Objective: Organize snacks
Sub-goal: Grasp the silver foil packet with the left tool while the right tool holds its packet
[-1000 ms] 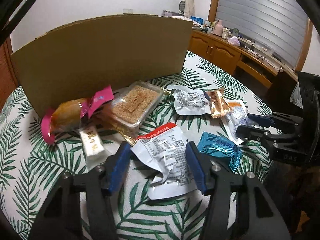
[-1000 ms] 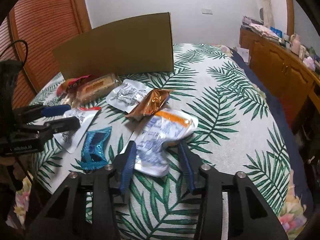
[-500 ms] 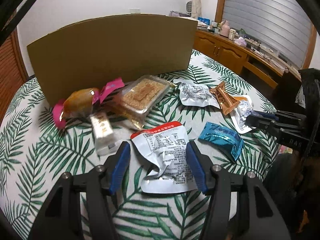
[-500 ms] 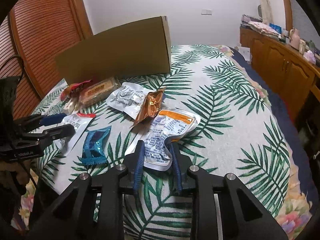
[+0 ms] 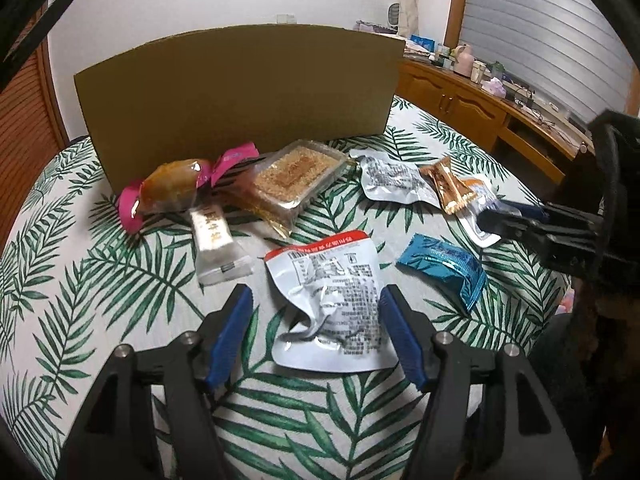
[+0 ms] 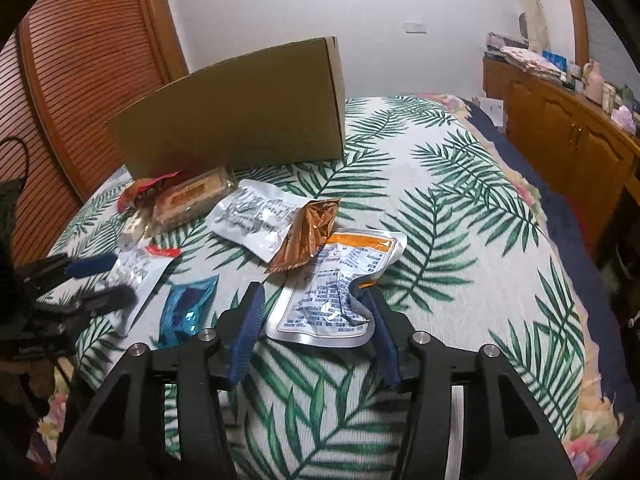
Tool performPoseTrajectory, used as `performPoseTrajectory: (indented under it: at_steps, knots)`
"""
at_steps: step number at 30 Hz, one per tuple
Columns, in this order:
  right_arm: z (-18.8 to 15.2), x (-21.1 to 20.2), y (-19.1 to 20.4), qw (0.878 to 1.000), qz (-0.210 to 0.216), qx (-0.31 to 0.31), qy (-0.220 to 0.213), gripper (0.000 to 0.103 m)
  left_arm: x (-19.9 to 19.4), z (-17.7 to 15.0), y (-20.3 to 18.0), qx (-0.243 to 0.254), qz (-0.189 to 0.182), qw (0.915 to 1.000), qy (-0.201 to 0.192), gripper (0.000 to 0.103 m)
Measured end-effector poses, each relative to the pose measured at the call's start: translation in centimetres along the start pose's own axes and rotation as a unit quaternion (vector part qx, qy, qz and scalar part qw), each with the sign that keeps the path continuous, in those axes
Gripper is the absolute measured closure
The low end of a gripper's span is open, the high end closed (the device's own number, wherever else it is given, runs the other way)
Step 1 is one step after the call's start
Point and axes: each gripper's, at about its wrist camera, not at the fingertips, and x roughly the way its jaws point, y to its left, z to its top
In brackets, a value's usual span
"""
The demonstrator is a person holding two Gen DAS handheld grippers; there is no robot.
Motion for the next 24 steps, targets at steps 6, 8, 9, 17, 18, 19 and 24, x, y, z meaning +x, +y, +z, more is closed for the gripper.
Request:
performPoseTrajectory:
  at_steps: [6, 8, 9, 17, 18, 19, 24]
  knots:
    - [0.0, 1.1, 0.6, 0.999, -0.023, -0.030, 0.003, 0.048, -0.1, -0.3, -0.9, 0.016, 0.000, 0.9999, -0.004, 0.048]
    - [-0.1, 1.1, 0.7, 0.999, -0.026, -0.035, 0.003, 0.048, 0.0, -0.3, -1.0, 0.018, -0.004, 0.9998, -0.004, 0.054]
    - [-0.2, 1.1, 0.7, 0.999, -0.027, -0.039, 0.002, 0.048, -0.1, -0.2, -1.1, 0.018, -0.001, 0.9998, -0.006, 0.055]
    - [-0.2, 0.1, -1.3, 1.000, 0.007, -0.006, -0.002, 0.079, -0.8, 0.1, -1.0, 0.005, -0.012, 0.9997, -0.019, 0.066]
    - [-0.2, 0.0, -1.6, 1.000, 0.013, 0.003, -0.002, 0.080, -1.0, 0.0, -1.0, 0.005, -0.013, 0.9996, -0.024, 0.067]
    - [-0.3, -0.2, -1.7, 1.000, 0.014, 0.004, -0.004, 0.080, -1.3, -0.1, -1.1, 0.005, -0.015, 0.9994, -0.030, 0.068]
    - [-0.7, -1.4, -1.5, 0.999, 0.032, 0.007, -0.012, 0.082, -2.3, -0.1, -0.9, -0.004, -0.039, 0.9978, -0.053, 0.082]
